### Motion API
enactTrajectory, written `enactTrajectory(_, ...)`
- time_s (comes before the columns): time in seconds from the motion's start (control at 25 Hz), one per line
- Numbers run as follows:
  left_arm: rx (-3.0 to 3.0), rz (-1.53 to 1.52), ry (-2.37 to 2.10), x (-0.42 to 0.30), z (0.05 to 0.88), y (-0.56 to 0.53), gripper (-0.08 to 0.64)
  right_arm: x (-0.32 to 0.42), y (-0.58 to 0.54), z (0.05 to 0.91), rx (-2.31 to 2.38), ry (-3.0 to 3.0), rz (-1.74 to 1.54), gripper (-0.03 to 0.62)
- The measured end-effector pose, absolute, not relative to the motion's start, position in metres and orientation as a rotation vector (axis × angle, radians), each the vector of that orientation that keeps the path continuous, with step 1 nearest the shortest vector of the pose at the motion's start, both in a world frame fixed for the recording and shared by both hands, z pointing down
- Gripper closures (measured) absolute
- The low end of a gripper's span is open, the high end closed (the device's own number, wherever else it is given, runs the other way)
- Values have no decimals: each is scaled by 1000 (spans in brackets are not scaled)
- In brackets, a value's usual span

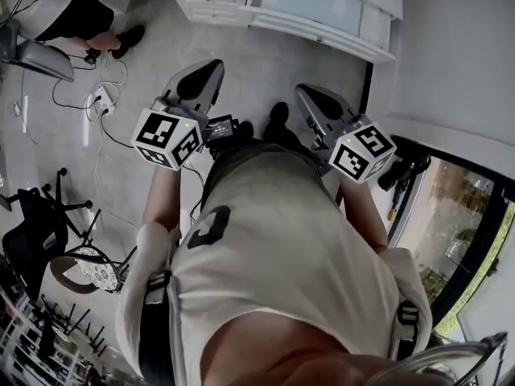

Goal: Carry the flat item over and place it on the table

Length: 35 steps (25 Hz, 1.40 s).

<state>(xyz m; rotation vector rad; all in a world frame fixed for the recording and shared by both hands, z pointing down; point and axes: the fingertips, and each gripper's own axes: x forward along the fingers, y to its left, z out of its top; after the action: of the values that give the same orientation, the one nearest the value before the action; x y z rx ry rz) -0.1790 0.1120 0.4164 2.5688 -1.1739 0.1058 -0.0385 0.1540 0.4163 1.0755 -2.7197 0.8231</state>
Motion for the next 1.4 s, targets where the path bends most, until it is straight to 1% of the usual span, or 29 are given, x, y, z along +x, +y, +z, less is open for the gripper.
enactTrajectory(0.16, 2562, 123, -1088, -171, 426, 127, 540, -44, 169, 422, 1097, -2681, 834, 583)
enactTrajectory(0.52, 2528, 306, -997, -136, 451, 137, 540, -33, 170, 433, 1142, -2647, 855, 583)
enactTrajectory(0.88, 2543, 376, -952, -69, 443, 125, 540, 34, 164, 439, 1229, -2614, 994, 583)
enactTrajectory(1.08, 2506, 391, -943, -53, 444, 113, 540, 48, 163, 437, 1209, -2631, 982, 583)
enactTrajectory(1.4, 2449, 415, -972, -48, 450, 97, 540, 60, 149, 441, 1177, -2650, 995, 583)
